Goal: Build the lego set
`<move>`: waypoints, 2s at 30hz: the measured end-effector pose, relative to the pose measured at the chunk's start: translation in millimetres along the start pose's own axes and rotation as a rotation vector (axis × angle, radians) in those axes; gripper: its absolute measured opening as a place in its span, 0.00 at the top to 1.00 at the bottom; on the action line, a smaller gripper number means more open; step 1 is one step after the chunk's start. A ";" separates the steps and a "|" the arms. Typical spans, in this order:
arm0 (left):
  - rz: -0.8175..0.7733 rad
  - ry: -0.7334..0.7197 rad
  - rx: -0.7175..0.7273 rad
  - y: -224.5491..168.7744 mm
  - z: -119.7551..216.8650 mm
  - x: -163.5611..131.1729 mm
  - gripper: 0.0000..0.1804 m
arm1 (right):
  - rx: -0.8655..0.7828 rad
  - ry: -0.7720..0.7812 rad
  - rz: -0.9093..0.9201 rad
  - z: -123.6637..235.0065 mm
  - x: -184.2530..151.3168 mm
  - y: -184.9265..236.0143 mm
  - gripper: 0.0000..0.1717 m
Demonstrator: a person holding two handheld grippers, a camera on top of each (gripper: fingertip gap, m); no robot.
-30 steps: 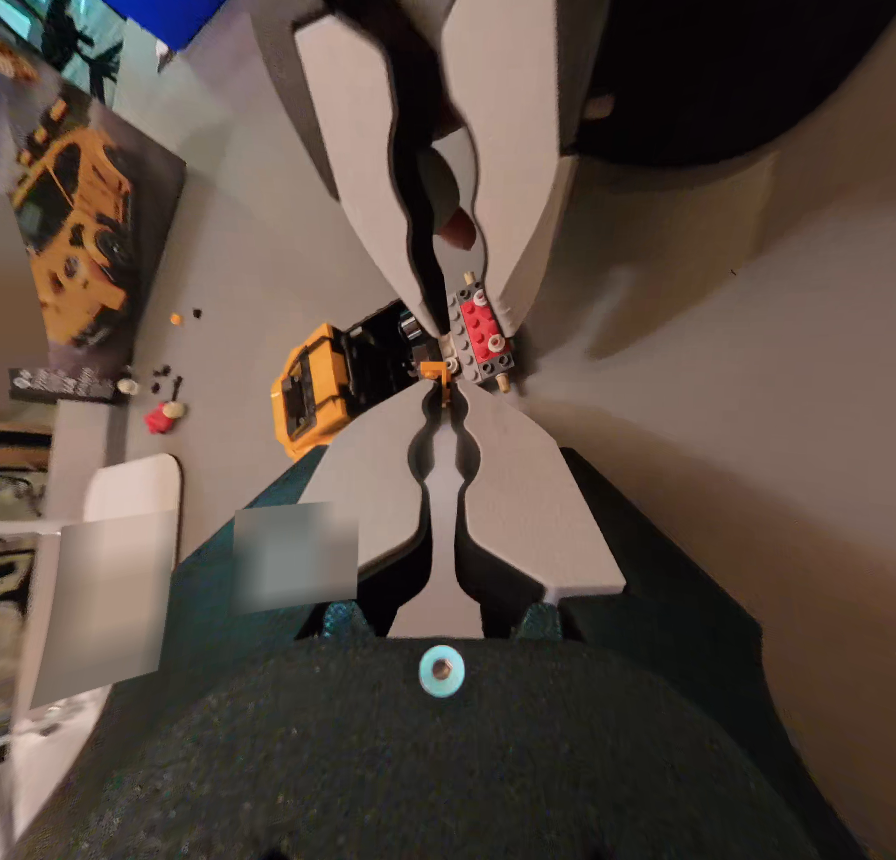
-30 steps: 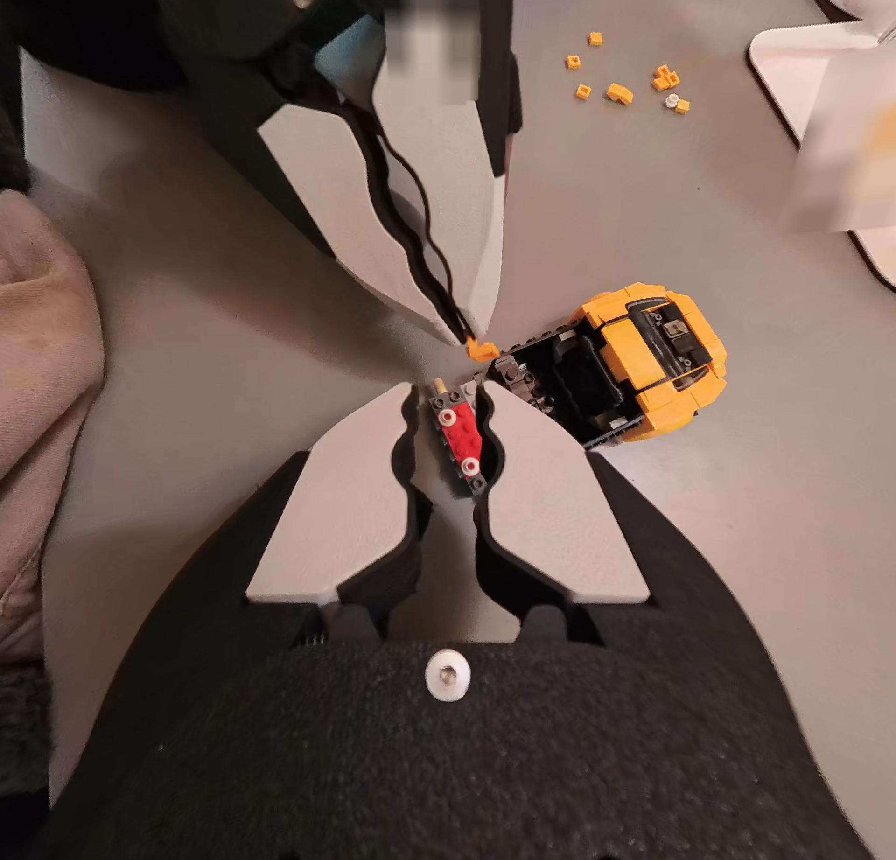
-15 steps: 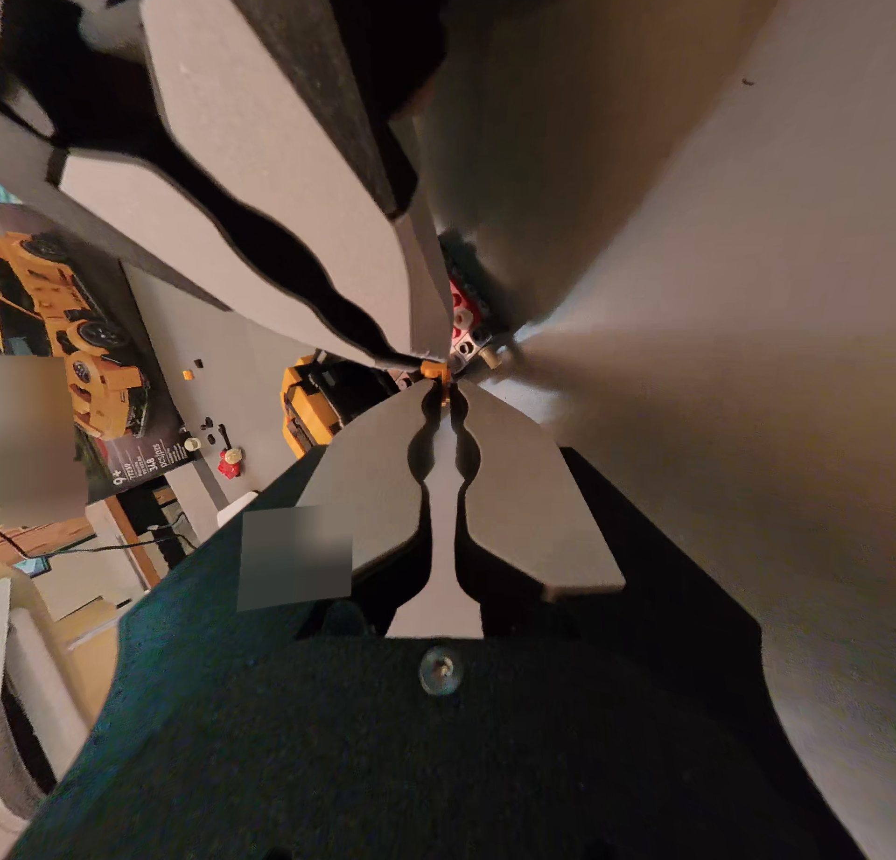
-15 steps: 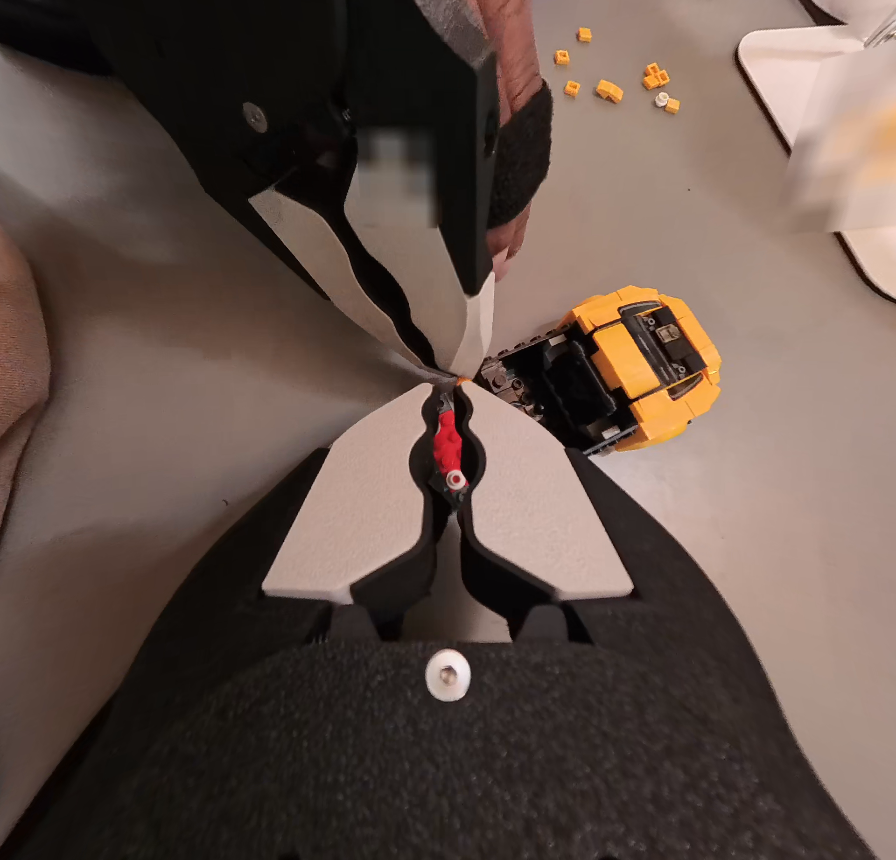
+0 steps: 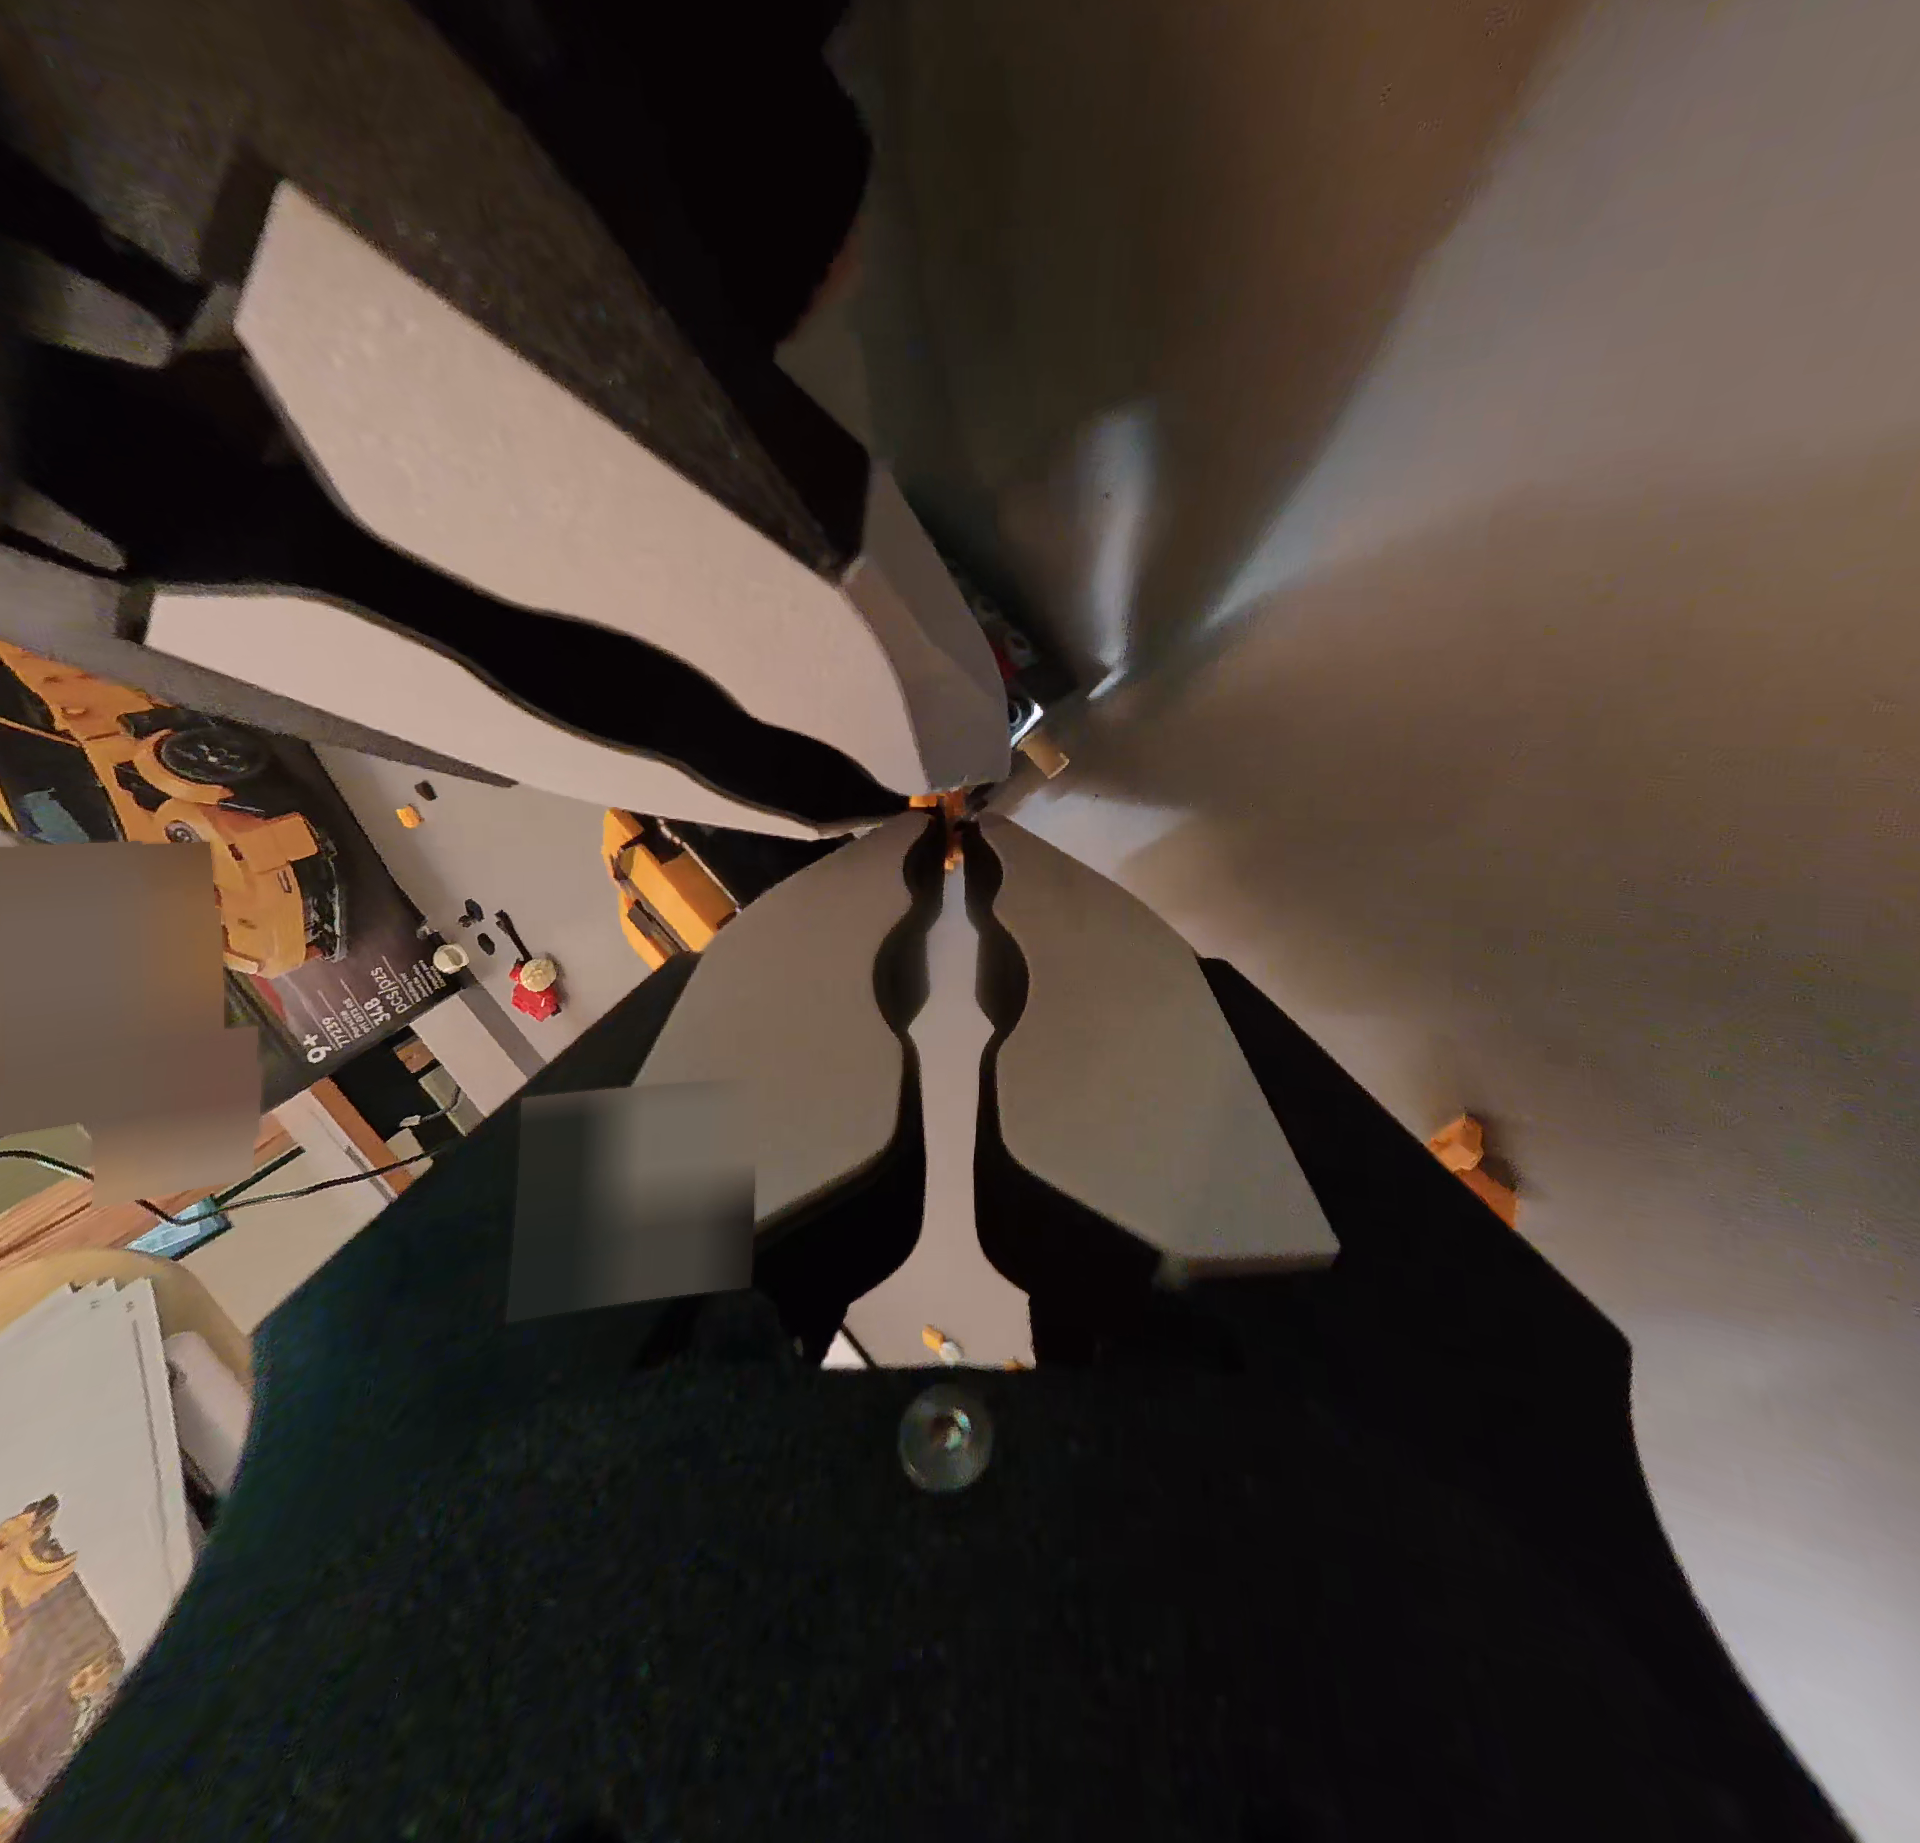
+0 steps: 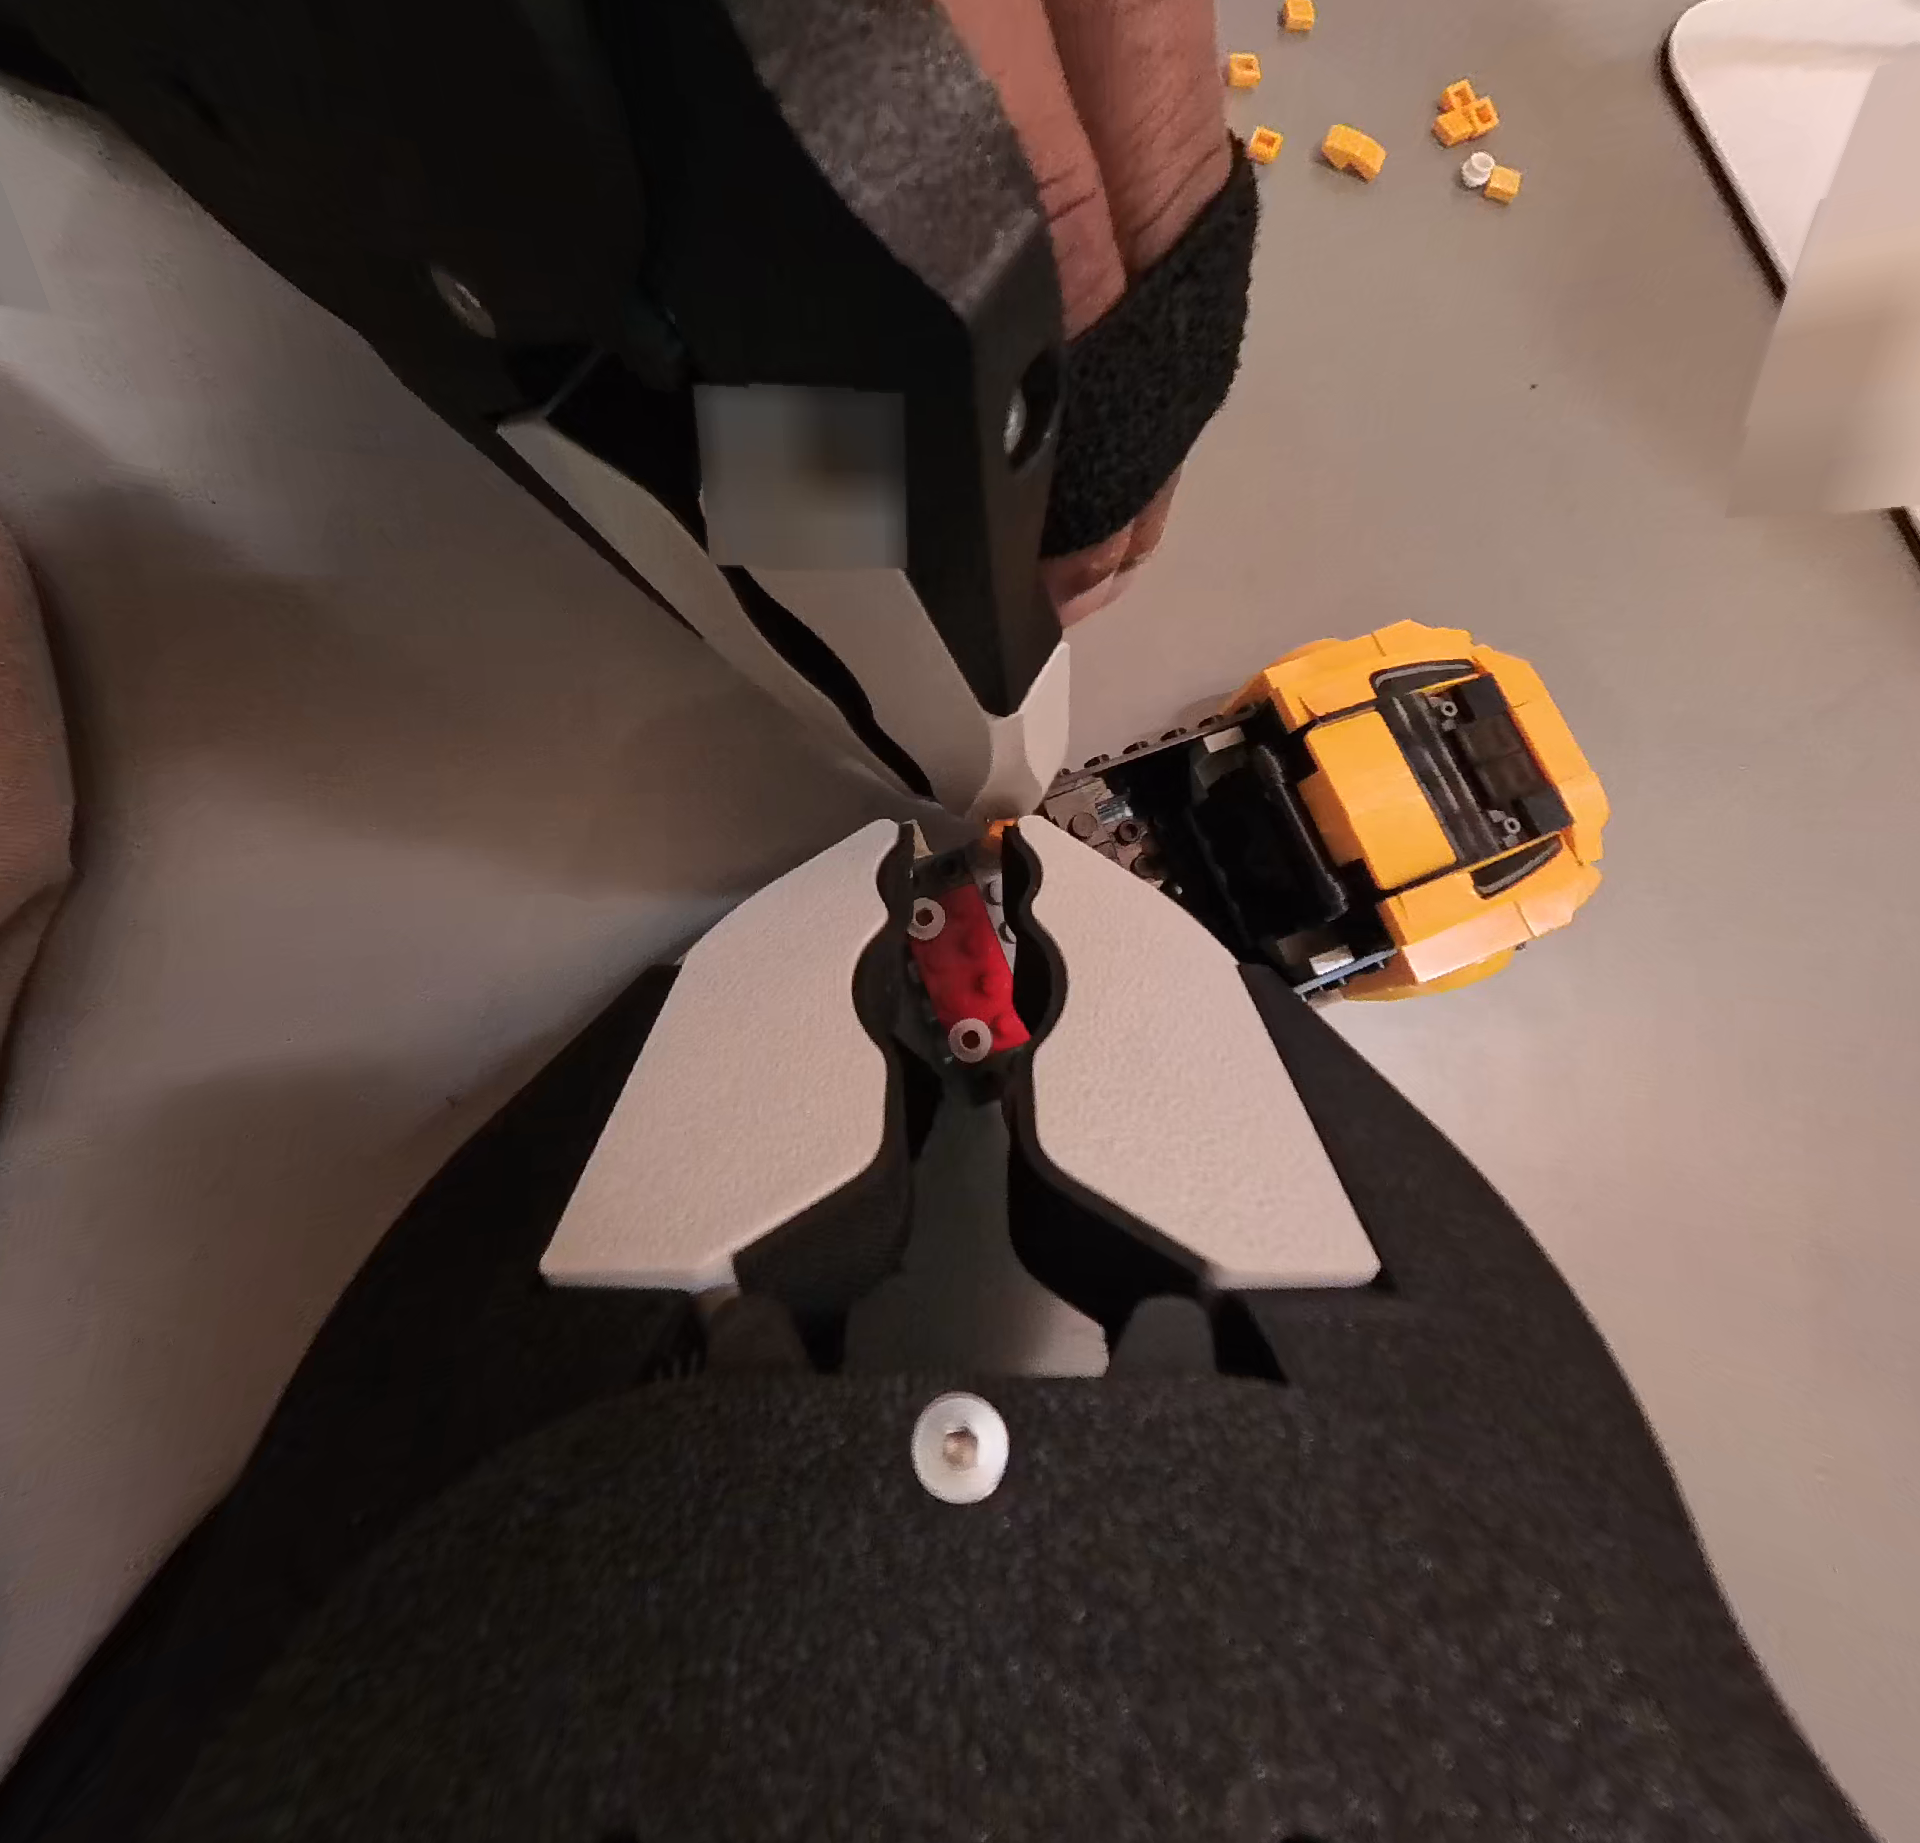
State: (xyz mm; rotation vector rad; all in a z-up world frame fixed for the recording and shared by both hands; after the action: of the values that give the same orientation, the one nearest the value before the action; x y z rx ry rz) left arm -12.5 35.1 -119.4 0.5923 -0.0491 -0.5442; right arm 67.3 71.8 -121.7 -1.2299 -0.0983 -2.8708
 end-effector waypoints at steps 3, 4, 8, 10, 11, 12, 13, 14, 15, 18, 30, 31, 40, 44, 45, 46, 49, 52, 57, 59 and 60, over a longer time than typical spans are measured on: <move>-0.007 0.014 0.013 -0.4 -0.7 -2.0 0.98 | 0.003 0.011 -0.013 -1.2 0.7 -1.7 0.91; -0.005 0.018 0.018 -0.7 -0.8 -3.0 0.98 | 0.003 0.028 -0.014 -2.5 -0.5 -1.8 0.91; 0.030 0.013 0.035 -3.0 -1.0 -6.8 0.98 | 0.012 0.001 -0.023 -2.5 0.5 0.4 0.90; 0.029 0.012 0.048 -4.6 -1.7 -7.2 0.98 | -0.003 -0.022 -0.018 -0.1 3.3 -0.6 0.91; 0.022 0.013 0.054 -4.9 -1.9 -7.2 0.98 | -0.012 -0.029 -0.010 0.7 4.8 -1.2 0.91; 0.013 0.014 0.057 -5.1 -2.0 -7.4 0.98 | -0.014 -0.029 -0.003 0.9 5.8 -1.3 0.91; 0.003 0.017 0.059 -4.7 -2.1 -7.4 0.98 | -0.016 -0.022 0.002 0.0 6.3 -1.5 0.90; -0.011 0.022 0.064 -4.1 -2.1 -7.5 0.98 | -0.024 -0.013 0.008 -1.5 6.1 -2.1 0.90; -0.030 0.028 0.068 -3.6 -2.1 -7.7 0.98 | -0.031 -0.002 0.017 -3.1 5.5 -2.6 0.90; -0.067 0.051 0.077 -2.8 -3.1 -8.1 0.98 | -0.033 0.010 0.023 -5.7 4.7 -2.6 0.90; -0.137 0.083 0.100 -1.2 -5.1 -7.4 0.98 | -0.050 0.014 0.012 -6.2 5.2 -8.1 0.89; -0.144 0.087 0.103 -1.0 -5.7 -7.5 0.98 | -0.050 0.018 0.012 -6.4 5.1 -8.1 0.89; -0.005 0.026 0.117 -0.5 -3.4 -12.6 0.95 | -0.102 0.053 0.020 -9.7 2.7 -10.6 0.94; 0.134 -0.040 0.140 -1.6 -1.4 -17.1 0.95 | -0.107 0.055 0.021 -10.2 3.3 -10.4 0.95; 0.153 -0.045 0.148 -2.1 -1.6 -18.4 0.95 | -0.108 0.056 0.023 -10.3 3.5 -10.2 0.95; 0.166 -0.052 0.154 -2.5 -1.7 -19.4 0.95 | -0.107 0.056 0.024 -10.2 3.6 -10.2 0.95; 0.162 -0.049 0.178 -3.2 -2.5 -20.9 0.96 | -0.105 0.046 0.025 -9.5 5.5 -10.2 0.95; 0.146 -0.043 0.203 -3.1 -3.0 -21.0 0.97 | -0.106 0.041 0.025 -8.8 8.3 -10.9 0.94; 0.161 -0.045 0.252 -5.3 -4.2 -20.7 0.98 | -0.118 0.059 0.026 -11.9 9.2 -13.0 0.95; 0.193 -0.047 0.266 -6.3 -4.5 -20.5 0.98 | -0.125 0.073 0.035 -13.2 9.0 -12.9 0.96; 0.213 -0.050 0.269 -7.1 -4.6 -20.5 0.98 | -0.128 0.077 0.042 -13.7 9.0 -12.6 0.97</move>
State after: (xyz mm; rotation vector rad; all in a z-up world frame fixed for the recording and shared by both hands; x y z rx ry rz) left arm -32.6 42.9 -124.8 0.8244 -0.2331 -0.3472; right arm 50.7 83.6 -125.2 -1.1220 0.1129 -2.9238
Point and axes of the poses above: each gripper's, where its closed fingertips meet, z back along the fingers, x out of its top, y = z × x across the jaws, the point moved 8 cm from there along z, back along the fingers, and after that the axes turned 10 degrees about -z, right-handed, at the moved point
